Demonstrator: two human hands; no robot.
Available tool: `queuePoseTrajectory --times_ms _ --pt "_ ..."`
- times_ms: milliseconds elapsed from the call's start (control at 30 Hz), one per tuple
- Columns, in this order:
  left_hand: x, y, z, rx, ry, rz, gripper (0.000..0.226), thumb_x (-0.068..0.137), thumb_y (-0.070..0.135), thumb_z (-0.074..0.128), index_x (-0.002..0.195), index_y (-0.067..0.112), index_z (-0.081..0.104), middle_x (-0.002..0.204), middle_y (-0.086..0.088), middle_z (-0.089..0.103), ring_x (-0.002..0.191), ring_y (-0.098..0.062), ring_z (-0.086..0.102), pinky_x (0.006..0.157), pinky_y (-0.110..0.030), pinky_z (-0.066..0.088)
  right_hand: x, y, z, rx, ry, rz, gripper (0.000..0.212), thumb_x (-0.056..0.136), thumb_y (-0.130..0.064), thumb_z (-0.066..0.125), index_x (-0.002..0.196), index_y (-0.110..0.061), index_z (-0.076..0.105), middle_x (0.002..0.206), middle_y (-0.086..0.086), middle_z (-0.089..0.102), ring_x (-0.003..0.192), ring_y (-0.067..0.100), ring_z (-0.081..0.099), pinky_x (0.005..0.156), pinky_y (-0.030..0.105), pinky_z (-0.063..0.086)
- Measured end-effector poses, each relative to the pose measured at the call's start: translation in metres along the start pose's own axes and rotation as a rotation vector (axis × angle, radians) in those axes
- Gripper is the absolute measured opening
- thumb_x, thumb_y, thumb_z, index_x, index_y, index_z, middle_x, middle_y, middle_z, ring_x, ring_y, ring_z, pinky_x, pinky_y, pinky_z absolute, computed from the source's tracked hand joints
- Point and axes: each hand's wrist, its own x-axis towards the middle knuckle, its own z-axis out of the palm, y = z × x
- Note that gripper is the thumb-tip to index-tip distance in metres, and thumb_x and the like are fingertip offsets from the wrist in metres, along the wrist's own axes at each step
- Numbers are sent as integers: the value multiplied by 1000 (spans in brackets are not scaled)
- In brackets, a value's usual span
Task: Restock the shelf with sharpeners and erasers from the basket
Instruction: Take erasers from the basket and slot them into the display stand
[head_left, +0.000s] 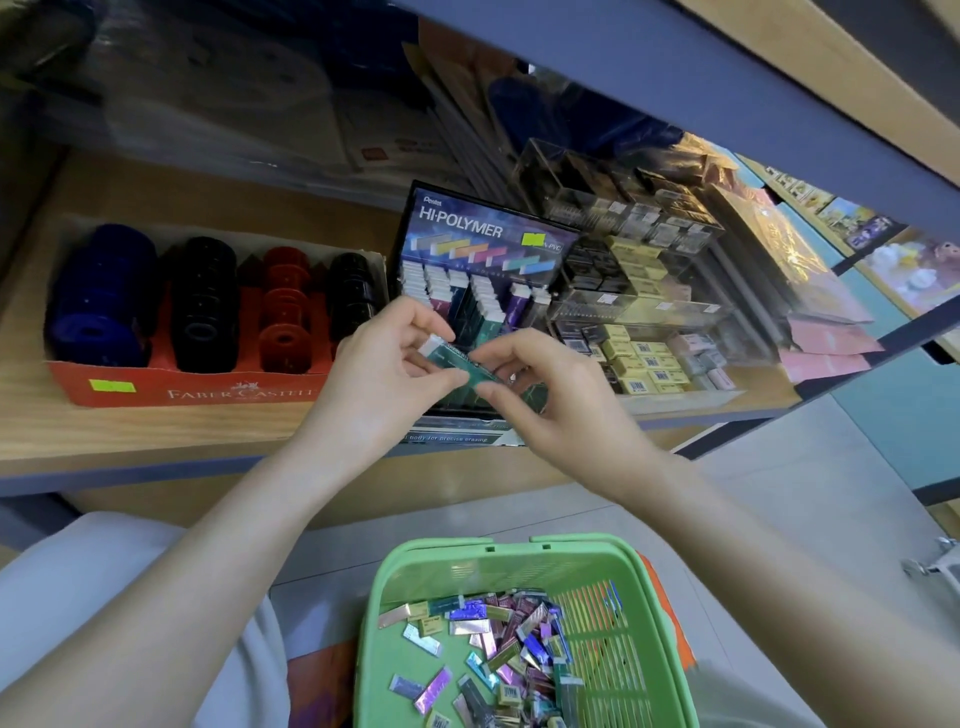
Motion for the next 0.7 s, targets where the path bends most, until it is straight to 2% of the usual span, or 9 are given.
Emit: queuePoseTrajectory --times_ms 67,167,267,333,400,500,600,633,700 --pt "-2 1 4 -45 10 7 33 77 10 76 86 28 51 83 6 66 74 -8 65 74 -24 54 -2 0 3 60 69 69 18 86 -9 66 98 -21 61 85 -19 57 82 -4 55 74 9 44" --pt "-5 3 10 -68 48 63 32 78 7 74 86 25 50 82 5 61 74 -5 60 71 -16 51 -5 1 7 -18 57 115 22 83 -10 69 96 -24 57 83 -14 58 78 -2 51 74 9 41" --pt "-8 1 13 120 69 205 26 80 8 71 91 22 52 91 14 55 84 -3 54 77 -13 45 -8 2 7 -56 18 131 22 84 -8 64 94 -22 51 82 -14 54 75 3 50 70 17 43" --pt "-9 -3 14 301 63 292 22 85 13 65 102 20 55 96 16 49 92 -5 47 85 -16 37 -6 4 0 -22 52 161 23 85 -5 61 96 -19 46 81 -11 56 74 6 55 66 20 46" --pt "-10 -7 16 468 45 327 25 88 19 59 114 17 57 105 8 50 102 -10 42 91 -25 32 0 7 -9 29 129 202 31 86 -3 61 100 -20 39 82 -10 56 72 4 58 61 19 48" --pt "-13 -15 22 669 7 357 29 89 23 58 117 14 60 106 1 54 102 -19 44 89 -32 31 12 15 -14 98 233 257 35 86 -2 61 105 -18 36 83 -10 54 66 -4 58 55 13 45" --pt "-15 -21 25 773 13 407 22 86 21 61 105 11 66 95 -1 56 91 -24 50 83 -33 31 26 27 -8 92 270 302 20 94 -9 52 104 -20 39 81 -7 58 76 18 67 67 40 55" --pt "-14 -22 25 784 22 413 21 86 21 59 103 10 66 93 -2 56 89 -24 50 81 -32 29 30 31 -6 95 271 312 15 97 -10 49 103 -20 40 81 -7 58 77 24 67 70 44 54" --pt "-15 -22 25 801 24 421 24 86 23 54 101 10 66 91 -1 55 87 -24 50 80 -31 28 37 37 -3 45 254 291 9 97 -11 48 102 -19 47 82 -7 57 75 17 64 66 29 52"
